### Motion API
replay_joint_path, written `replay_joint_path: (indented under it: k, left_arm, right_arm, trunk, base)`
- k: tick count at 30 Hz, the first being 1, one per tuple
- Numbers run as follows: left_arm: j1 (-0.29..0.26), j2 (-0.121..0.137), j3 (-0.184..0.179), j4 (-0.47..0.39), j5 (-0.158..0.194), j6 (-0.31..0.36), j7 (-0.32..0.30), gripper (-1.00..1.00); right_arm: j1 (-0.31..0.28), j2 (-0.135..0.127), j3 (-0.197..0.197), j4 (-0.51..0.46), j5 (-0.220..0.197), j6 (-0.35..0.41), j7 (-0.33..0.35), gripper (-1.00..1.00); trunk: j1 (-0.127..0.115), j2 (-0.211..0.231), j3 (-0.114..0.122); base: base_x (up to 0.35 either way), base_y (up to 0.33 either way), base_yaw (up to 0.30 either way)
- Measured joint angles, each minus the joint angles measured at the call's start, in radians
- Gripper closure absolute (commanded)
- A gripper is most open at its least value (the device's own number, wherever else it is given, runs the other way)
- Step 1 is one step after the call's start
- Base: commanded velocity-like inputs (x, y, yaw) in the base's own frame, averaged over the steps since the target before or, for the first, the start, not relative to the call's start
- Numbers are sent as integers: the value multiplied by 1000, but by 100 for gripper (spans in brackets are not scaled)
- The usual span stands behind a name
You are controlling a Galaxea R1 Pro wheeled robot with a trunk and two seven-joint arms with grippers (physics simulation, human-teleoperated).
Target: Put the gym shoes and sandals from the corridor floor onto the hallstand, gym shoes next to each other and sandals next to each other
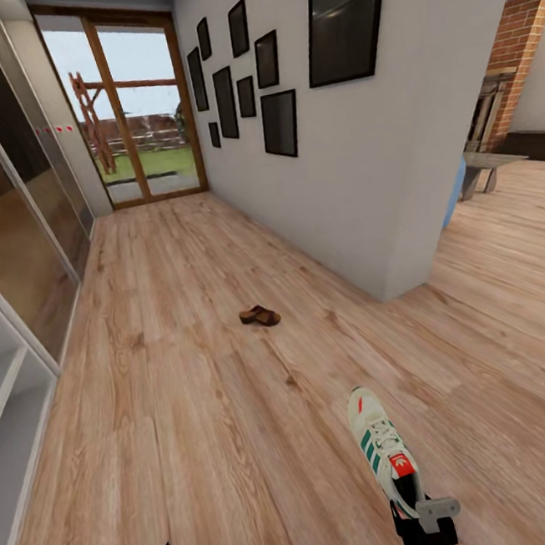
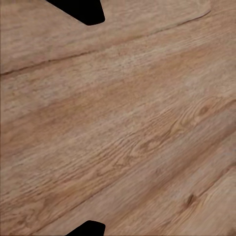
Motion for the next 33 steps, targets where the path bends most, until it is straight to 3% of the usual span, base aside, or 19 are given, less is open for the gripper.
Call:
replay_joint_path:
  k: [33]
  left_arm:
    - [0,-2,-2,5,-1,0,-3,-100]
  right_arm:
    - [0,2,0,1,0,0,0,100]
  trunk:
    - [0,0,0]
  base:
    - [315,162,0]
